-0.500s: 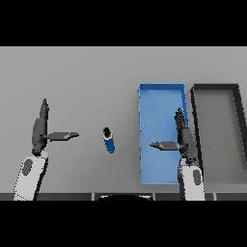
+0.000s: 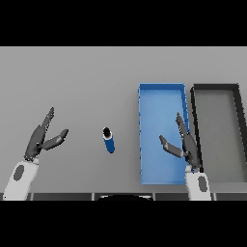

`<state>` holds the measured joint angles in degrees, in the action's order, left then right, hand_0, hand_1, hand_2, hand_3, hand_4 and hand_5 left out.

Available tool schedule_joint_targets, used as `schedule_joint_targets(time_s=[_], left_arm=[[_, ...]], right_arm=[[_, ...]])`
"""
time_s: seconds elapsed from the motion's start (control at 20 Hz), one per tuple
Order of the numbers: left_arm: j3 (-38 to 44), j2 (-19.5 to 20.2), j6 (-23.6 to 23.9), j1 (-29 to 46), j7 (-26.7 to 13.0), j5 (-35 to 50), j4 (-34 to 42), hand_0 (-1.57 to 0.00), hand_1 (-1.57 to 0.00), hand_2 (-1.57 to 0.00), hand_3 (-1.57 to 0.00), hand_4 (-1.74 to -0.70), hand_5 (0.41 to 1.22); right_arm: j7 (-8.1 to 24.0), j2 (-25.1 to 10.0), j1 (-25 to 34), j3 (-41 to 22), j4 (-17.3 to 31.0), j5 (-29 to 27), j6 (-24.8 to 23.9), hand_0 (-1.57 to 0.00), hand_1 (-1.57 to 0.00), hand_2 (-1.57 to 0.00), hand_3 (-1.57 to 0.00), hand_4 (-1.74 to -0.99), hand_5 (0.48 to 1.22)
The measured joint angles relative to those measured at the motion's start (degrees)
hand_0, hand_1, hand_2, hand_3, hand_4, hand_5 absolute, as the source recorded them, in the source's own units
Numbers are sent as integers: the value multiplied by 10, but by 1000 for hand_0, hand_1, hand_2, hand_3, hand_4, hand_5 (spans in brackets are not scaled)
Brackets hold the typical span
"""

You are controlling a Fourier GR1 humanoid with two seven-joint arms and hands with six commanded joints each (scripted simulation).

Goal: Pick up the blue pipe and place it into the blue bin.

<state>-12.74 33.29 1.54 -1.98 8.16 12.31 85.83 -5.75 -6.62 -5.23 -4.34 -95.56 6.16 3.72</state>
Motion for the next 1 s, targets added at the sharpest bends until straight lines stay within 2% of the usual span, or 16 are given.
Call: schedule_joint_targets(time_s=[0.15,0.3,0.45,0.65,0.7,0.8,0.85,1.0], left_arm=[[-2,12,-17,-4,-1,3,4,1,1,1,1,-1009,589],[-7,21,-52,12,16,22,18,1,1,1,1,-1021,587],[-36,35,-91,15,10,15,41,1,1,1,1,-1031,565],[-78,45,-129,22,-28,11,86,1,1,1,1,-1063,498],[-86,41,-133,12,-45,9,87,1,1,1,1,-1076,488],[-106,33,-140,13,-52,4,103,1,1,1,1,-1091,472],[-115,23,-142,3,-61,-3,94,1,1,1,1,-1094,463],[-143,-2,-142,2,-61,-27,95,1,1,1,1,-1109,447]], right_arm=[[29,-1,-3,-8,-9,10,-1,1,1,1,1,-1226,593],[23,-1,-3,-12,-10,16,-2,1,1,1,1,-1216,587],[12,-8,-6,-11,-20,16,0,1,1,1,1,-1225,595],[4,-10,5,-9,-6,14,6,1,1,1,1,-1233,604],[6,-11,7,-7,-7,10,7,1,1,1,1,-1239,606],[-9,-8,-6,-14,-13,13,8,1,1,1,1,-1248,612],[-6,-9,-3,-12,-13,14,6,1,1,1,1,-1256,616],[0,-9,-4,-8,-13,10,7,1,1,1,1,-1263,617]])
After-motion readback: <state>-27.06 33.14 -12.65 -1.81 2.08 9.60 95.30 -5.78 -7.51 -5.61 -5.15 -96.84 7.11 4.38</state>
